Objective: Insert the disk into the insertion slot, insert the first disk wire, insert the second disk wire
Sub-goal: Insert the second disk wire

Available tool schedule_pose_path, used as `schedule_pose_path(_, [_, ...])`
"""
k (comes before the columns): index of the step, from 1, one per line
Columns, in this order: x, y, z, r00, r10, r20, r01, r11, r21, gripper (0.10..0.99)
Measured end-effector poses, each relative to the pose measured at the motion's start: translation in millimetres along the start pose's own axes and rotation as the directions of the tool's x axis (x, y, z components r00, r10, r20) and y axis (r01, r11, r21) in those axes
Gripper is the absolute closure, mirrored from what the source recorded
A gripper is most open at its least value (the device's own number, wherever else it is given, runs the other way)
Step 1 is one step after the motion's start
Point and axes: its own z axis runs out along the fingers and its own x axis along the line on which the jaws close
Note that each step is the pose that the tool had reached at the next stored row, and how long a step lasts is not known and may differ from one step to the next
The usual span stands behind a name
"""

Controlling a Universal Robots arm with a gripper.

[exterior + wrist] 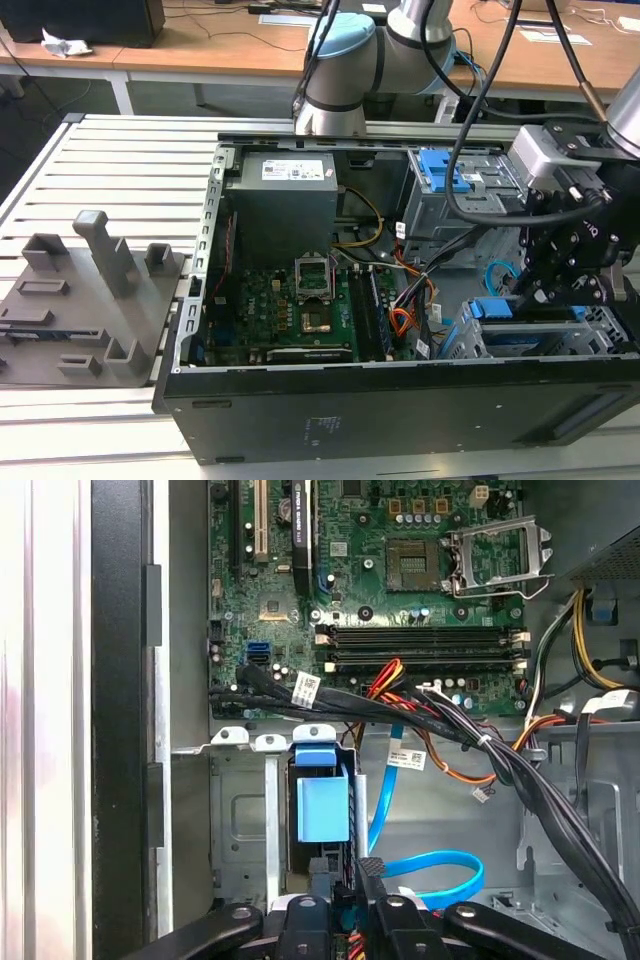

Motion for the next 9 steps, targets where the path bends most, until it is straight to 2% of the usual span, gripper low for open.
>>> schedule_pose_path(1, [0.0,0.0,-0.7,1.0,0.0,-0.0006,0.0,1.0,0.0,0.847])
schedule_pose_path(4, [-1.8,1.6,-26.4,1.0,0.0,-0.0007,0.0,1.0,0.0,0.847])
schedule_pose_path(5, [-3.8,2.0,-32.5,1.0,0.0,-0.0006,0.0,1.0,0.0,0.847])
schedule_pose_path(6, [-5.8,2.3,-37.4,1.0,0.0,-0.0008,0.0,1.0,0.0,0.863])
schedule_pose_path(8, [-7.4,2.6,-42.5,1.0,0.0,-0.0006,0.0,1.0,0.0,0.98])
schedule_pose_path(9, [-7.6,2.8,-45.6,1.0,0.0,-0.0008,0.0,1.0,0.0,0.98])
